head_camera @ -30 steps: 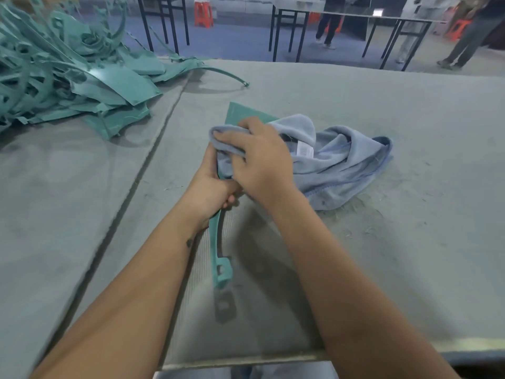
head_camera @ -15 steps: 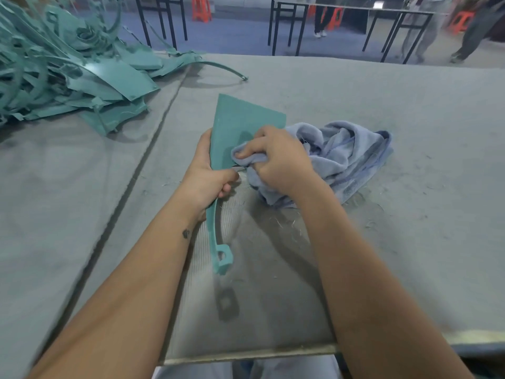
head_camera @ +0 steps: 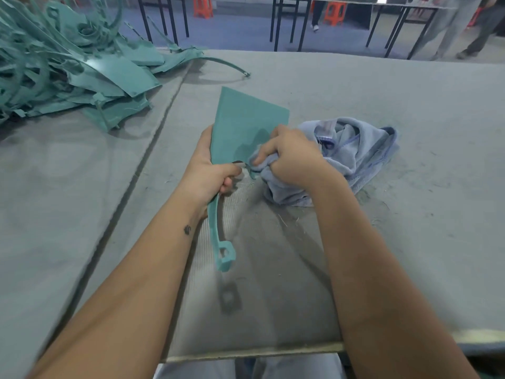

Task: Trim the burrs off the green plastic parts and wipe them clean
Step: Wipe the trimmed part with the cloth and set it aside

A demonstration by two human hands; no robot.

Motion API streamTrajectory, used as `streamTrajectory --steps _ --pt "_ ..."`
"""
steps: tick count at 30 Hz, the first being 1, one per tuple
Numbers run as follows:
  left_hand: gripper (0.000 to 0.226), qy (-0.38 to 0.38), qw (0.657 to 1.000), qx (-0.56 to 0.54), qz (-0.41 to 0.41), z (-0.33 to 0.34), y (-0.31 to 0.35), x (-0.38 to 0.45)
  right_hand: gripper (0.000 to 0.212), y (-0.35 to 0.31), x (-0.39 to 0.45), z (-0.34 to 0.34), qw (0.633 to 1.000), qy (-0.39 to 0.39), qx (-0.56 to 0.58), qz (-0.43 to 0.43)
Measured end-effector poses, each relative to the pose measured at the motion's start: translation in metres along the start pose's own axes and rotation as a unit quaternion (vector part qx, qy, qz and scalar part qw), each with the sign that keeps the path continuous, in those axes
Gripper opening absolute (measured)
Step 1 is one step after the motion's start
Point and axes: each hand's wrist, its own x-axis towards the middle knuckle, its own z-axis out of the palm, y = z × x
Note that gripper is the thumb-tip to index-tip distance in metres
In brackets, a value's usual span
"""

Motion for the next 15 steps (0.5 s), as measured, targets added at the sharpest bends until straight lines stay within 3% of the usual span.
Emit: streamTrajectory --steps 3,8,15 --pt "0.064 -0.005 1.0 -0.004 0.008 0.002 0.0 -0.002 0.047 -0.002 -0.001 -0.005 1.0 -0.009 0.001 0.01" --pt "0.068 0.018 1.0 -0.012 0.0 0.001 0.0 -0.001 0.045 -0.001 0.003 0.005 0.991 0.109 -0.046 0.065" --pt "0.063 0.016 0.999 -0.029 0.009 0.003 0.0 0.0 0.043 0.001 -0.001 0.008 0.997 0.034 -0.025 -0.062"
